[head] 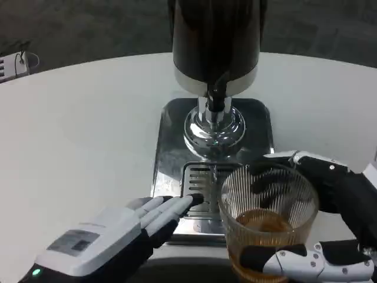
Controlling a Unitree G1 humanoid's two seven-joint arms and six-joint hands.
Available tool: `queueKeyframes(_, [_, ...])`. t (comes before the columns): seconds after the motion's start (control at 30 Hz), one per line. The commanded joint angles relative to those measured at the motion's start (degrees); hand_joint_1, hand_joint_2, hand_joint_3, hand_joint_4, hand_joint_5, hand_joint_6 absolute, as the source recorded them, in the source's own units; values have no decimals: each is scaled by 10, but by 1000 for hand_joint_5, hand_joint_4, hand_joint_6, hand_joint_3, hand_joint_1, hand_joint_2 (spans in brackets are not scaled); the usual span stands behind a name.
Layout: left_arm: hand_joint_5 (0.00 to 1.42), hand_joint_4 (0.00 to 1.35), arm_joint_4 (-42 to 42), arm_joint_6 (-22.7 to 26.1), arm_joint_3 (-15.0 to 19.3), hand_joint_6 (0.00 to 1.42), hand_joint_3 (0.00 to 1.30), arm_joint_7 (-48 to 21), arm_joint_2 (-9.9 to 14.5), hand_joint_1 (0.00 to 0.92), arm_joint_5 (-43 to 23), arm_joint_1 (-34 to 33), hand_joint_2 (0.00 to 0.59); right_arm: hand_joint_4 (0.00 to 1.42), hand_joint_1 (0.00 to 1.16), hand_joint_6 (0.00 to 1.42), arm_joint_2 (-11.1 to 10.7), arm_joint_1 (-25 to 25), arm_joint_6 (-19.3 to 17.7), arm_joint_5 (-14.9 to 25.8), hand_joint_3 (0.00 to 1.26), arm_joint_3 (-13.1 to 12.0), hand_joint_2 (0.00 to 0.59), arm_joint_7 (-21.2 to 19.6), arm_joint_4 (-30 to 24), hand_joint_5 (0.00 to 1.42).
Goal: Grasp the cup under the faucet to collect the drink, then remove the cup.
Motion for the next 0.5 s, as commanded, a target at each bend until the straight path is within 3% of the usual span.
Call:
queueKeyframes(0.03, [0, 0, -11, 7, 7, 0, 0, -11, 5, 0, -1, 13, 55, 1325, 1011, 1424, 6, 5, -6, 11, 1069, 1, 202, -3, -25, 1424])
queueKeyframes(0.5, [0, 0, -18, 12, 13, 0, 0, -14, 4, 0, -4, 21, 55, 1325, 1011, 1424, 7, 8, -3, 9, 1069, 3, 202, -5, -31, 1424])
